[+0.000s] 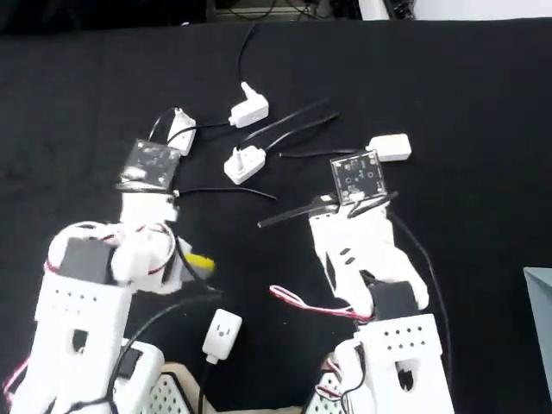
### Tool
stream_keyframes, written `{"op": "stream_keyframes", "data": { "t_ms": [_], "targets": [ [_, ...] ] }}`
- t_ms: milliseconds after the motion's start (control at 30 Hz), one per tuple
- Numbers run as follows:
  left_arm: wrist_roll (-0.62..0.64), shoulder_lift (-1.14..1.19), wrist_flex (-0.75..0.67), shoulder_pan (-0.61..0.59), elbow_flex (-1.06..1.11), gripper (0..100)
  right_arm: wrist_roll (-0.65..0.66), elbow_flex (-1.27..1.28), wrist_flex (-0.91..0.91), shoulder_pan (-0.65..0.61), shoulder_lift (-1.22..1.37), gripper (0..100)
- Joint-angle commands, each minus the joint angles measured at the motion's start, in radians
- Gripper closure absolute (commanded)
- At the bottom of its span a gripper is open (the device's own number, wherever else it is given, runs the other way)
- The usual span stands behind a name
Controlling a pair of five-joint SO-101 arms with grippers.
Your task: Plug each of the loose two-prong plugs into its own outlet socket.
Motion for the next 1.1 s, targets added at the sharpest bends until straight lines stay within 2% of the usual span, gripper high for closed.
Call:
{"op": "stream_keyframes", "data": {
  "t_ms": [0,133,300,633,767,900,1000,1067],
  "targets": [
    [0.009,0.083,0.068,0.153,-0.022,63,-0.009,-0.008,-0.020,0.018,-0.005,98.7],
    [0.011,0.109,0.020,0.269,0.093,63,-0.009,-0.005,-0.020,0.032,-0.005,98.7],
    [0.011,0.183,-0.091,0.277,0.171,63,-0.009,-0.002,-0.018,0.040,-0.005,98.7],
    [0.009,0.528,-0.308,0.355,0.262,69,-0.009,-0.002,-0.017,0.040,-0.005,98.7],
    [0.009,0.632,-0.407,0.384,0.260,77,-0.009,-0.002,-0.017,0.040,-0.005,98.7],
    [0.003,0.687,-0.465,0.401,0.242,89,-0.009,-0.002,-0.017,0.040,-0.005,98.7],
    [-0.012,0.689,-0.407,0.386,0.159,96,-0.009,-0.001,-0.017,0.040,-0.005,98.7],
    [-0.071,0.689,-0.338,0.369,0.074,97,-0.009,-0.001,-0.017,0.040,-0.005,98.7]
  ]
}}
